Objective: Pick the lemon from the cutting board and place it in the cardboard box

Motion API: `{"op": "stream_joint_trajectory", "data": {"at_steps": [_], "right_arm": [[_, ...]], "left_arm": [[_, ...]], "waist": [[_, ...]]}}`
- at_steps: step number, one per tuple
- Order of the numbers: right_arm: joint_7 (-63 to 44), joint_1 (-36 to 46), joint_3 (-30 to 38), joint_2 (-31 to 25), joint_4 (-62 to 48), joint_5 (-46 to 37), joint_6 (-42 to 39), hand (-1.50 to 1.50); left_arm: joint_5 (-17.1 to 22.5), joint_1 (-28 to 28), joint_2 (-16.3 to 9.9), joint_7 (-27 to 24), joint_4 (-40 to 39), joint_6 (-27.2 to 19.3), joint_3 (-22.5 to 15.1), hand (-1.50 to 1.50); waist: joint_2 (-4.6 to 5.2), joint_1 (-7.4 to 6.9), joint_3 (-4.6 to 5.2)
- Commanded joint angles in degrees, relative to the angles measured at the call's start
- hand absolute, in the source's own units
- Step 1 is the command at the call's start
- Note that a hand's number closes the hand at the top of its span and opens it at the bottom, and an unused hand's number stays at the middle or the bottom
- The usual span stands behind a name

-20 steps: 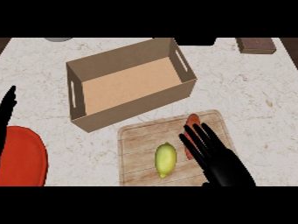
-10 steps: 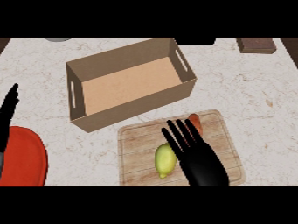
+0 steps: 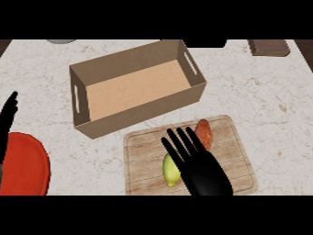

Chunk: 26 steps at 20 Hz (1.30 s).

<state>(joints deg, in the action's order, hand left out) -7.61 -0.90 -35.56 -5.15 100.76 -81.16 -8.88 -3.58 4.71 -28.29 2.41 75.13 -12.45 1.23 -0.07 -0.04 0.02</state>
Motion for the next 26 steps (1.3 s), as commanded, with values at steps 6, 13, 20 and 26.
{"op": "stream_joint_trajectory", "data": {"at_steps": [6, 13, 20, 26], "right_arm": [[0.96, -1.52, -6.14, 2.59, -2.78, -2.35, 3.05, -1.50], [-5.62, -2.13, -7.90, 4.91, -7.62, -7.97, 1.68, -1.50], [-8.01, -0.23, -4.10, 4.84, -4.81, -5.53, -3.00, -1.50], [-8.14, 9.91, -1.60, 4.98, -15.94, -8.18, 10.92, 1.50]], "left_arm": [[-2.43, -0.96, 1.56, 1.85, 3.35, 2.39, 3.03, 0.00], [-3.84, 3.07, 2.33, 3.14, 0.05, 4.41, 4.13, 0.00], [-6.58, 0.79, 6.13, 1.36, 0.04, 3.29, 4.55, 0.00], [-6.81, -1.52, 6.55, 0.08, 2.81, 2.94, 4.59, 0.00]], "waist": [[0.02, -0.05, -0.04], [0.07, 0.10, -0.03], [0.05, 0.08, -0.02], [0.07, -0.44, -0.04]]}}
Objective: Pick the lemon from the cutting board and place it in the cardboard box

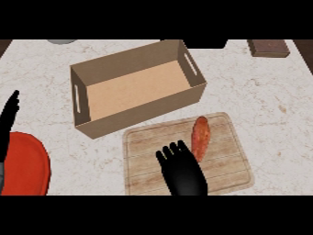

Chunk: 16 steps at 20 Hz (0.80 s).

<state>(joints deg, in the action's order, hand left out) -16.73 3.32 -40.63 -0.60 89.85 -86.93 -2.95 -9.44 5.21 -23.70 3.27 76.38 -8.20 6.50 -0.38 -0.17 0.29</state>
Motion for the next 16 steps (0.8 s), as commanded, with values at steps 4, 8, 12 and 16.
{"op": "stream_joint_trajectory", "data": {"at_steps": [4, 8, 12, 16], "right_arm": [[-1.81, 5.91, 0.74, 0.58, -6.67, -5.98, 11.62, 1.50], [-4.86, 5.80, -1.57, 0.56, -2.32, -10.71, 12.62, 1.50], [-22.54, -0.84, 7.89, 0.58, 1.44, 1.79, 7.09, 1.50], [-38.98, -2.76, 9.96, 0.59, 4.78, 4.90, 5.58, 1.50]], "left_arm": [[-0.62, -1.55, 0.22, 3.56, 4.90, 0.89, -0.12, 0.00], [-0.33, -0.12, 0.13, 0.64, 0.65, 1.37, 1.45, 0.00], [-0.69, 0.14, 0.43, 0.81, -0.07, 0.26, 1.46, 0.00], [-0.93, 0.62, 0.22, 1.52, 0.78, 0.59, 1.12, 0.00]], "waist": [[0.30, -0.28, -0.33], [0.32, 0.22, -0.28], [0.54, 1.28, -0.34], [0.28, 1.08, -0.30]]}}
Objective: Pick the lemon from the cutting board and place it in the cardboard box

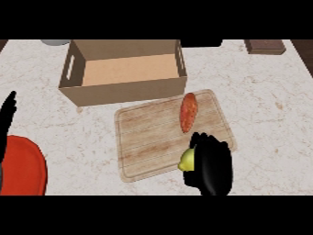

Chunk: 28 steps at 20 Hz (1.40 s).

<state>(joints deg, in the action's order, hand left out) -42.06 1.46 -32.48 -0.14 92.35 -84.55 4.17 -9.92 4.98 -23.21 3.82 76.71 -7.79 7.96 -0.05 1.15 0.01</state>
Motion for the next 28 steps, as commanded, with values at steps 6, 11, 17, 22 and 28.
{"op": "stream_joint_trajectory", "data": {"at_steps": [6, 11, 17, 22, 28], "right_arm": [[-26.29, 5.15, -6.27, 0.14, 17.22, -6.23, -10.84, 1.50], [-25.10, 21.94, -5.55, 0.13, 13.38, -3.18, -15.30, 1.50], [-25.40, 34.27, -0.41, 0.12, 5.79, 9.46, -10.45, 1.50], [-26.64, 46.87, 5.52, 0.12, -3.68, 16.66, -2.89, 1.50], [-24.69, 53.82, 9.82, 0.12, -17.17, 21.78, 8.55, 1.50]], "left_arm": [[-1.48, -0.75, 1.80, -0.45, 0.76, -0.53, -1.28, 0.00], [-1.41, 1.67, 1.13, -1.49, -2.66, 0.99, -0.24, 0.00], [-2.08, 0.86, 2.33, 3.00, 4.23, 1.09, -1.54, 0.00], [-1.96, 3.96, 0.75, 1.19, -1.44, 2.28, -0.19, 0.00], [-1.73, 1.74, 1.64, -2.22, -0.88, 2.59, -0.49, 0.00]], "waist": [[-0.21, -0.91, 0.04], [0.08, -1.60, 0.03], [0.09, -2.43, -0.02], [0.54, -3.27, 0.04], [0.65, -4.25, 0.04]]}}
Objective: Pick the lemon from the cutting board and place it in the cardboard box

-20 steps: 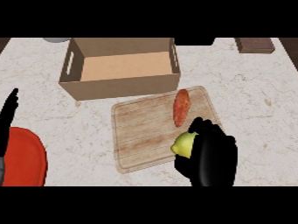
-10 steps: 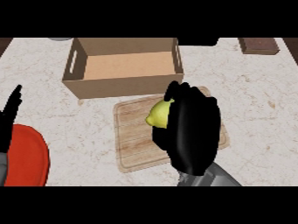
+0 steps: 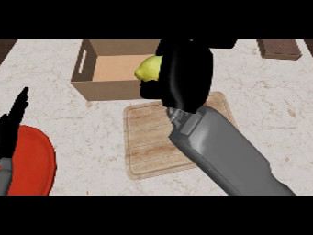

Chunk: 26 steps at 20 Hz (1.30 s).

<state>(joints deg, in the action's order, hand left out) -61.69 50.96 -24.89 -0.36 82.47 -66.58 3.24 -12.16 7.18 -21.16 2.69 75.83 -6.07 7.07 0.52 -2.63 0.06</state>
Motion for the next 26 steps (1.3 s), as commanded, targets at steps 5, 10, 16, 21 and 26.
{"op": "stream_joint_trajectory", "data": {"at_steps": [5, 10, 16, 21, 26], "right_arm": [[-1.17, 13.33, 8.63, 0.35, -20.65, 10.50, 14.56, 1.50], [6.89, 18.39, 13.59, 0.35, -35.92, 14.19, 21.39, 1.50], [11.95, 21.46, 15.38, 0.35, -51.53, 16.44, 26.71, 1.50], [10.67, 23.84, 21.64, 0.35, -55.90, 20.92, 32.23, -1.50], [16.65, 23.49, 22.48, 0.35, -60.18, 26.06, 36.20, -1.50]], "left_arm": [[-1.57, 3.73, 1.25, -0.40, -3.57, -1.30, -0.57, 0.00], [-0.16, 4.47, -0.93, 1.97, -0.43, 1.56, 0.23, 0.00], [-0.67, 5.01, 0.93, 0.33, -1.76, 0.76, -0.59, 0.00], [-1.78, 3.12, 0.85, -0.45, 0.05, -0.01, -1.10, 0.00], [-2.06, 4.96, 1.89, 0.40, -1.34, 0.20, -1.88, 0.00]], "waist": [[0.58, -0.82, 0.04], [0.67, -1.42, -0.01], [1.25, -2.17, 0.04], [1.79, -4.35, 0.00], [1.66, -4.20, 0.00]]}}
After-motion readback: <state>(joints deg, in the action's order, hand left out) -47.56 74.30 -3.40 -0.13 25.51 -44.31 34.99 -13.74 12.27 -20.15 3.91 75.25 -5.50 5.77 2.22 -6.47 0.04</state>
